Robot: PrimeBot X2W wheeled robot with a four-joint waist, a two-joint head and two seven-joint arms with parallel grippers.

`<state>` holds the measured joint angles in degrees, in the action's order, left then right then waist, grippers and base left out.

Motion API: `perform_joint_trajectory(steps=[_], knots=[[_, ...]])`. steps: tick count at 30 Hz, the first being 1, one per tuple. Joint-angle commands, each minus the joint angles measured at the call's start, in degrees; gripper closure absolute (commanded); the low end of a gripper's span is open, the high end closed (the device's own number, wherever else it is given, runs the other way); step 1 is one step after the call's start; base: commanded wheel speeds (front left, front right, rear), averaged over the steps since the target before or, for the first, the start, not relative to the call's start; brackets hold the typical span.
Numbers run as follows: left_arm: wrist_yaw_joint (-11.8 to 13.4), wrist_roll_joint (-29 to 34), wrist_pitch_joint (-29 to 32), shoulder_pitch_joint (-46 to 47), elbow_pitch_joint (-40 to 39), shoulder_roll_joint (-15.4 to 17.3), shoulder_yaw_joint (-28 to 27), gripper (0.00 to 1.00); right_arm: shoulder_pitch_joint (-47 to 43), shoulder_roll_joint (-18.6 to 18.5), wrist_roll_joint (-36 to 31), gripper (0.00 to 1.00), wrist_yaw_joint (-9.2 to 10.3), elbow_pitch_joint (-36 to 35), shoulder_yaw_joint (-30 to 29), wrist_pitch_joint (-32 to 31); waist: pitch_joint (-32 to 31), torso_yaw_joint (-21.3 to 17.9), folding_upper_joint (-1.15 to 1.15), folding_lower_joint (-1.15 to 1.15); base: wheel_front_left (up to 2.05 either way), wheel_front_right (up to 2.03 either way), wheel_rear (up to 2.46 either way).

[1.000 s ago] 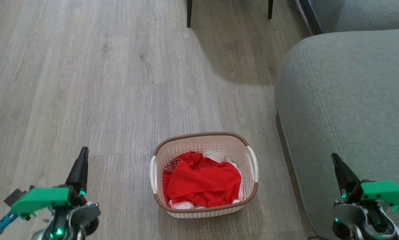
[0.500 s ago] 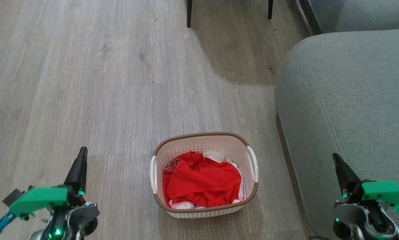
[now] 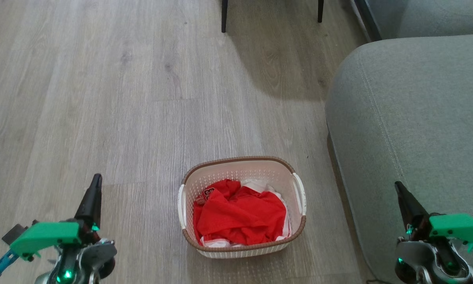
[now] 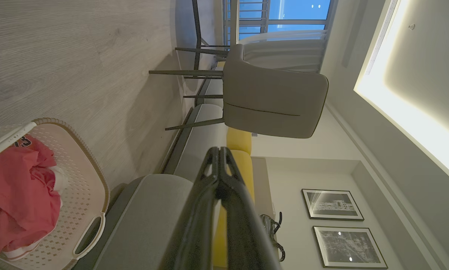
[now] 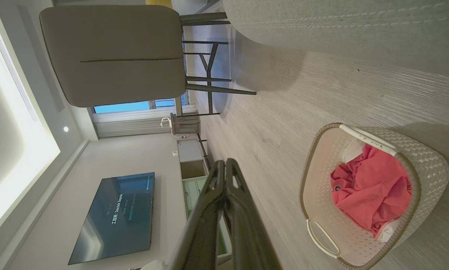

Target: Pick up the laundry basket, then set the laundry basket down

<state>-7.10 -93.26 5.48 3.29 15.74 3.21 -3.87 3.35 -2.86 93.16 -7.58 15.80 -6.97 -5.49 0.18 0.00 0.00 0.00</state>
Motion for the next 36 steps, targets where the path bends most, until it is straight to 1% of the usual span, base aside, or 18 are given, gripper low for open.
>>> perform_joint_trajectory(steps=[1, 36], knots=[[-0.38, 0.44, 0.38, 2.83, -1.72, 0.25, -1.86, 1.0, 2.78, -0.47, -0.5, 1.0, 0.09, -1.81, 1.04, -0.52, 0.0, 0.0, 0.0, 0.0, 0.0, 0.0, 0.0], [-0.38, 0.71, 0.64, 2.86, -1.71, 0.03, -2.19, 1.0, 2.8, -0.29, -0.72, 1.0, 0.09, -1.8, 0.79, -0.73, 0.0, 0.0, 0.0, 0.0, 0.0, 0.0, 0.0]])
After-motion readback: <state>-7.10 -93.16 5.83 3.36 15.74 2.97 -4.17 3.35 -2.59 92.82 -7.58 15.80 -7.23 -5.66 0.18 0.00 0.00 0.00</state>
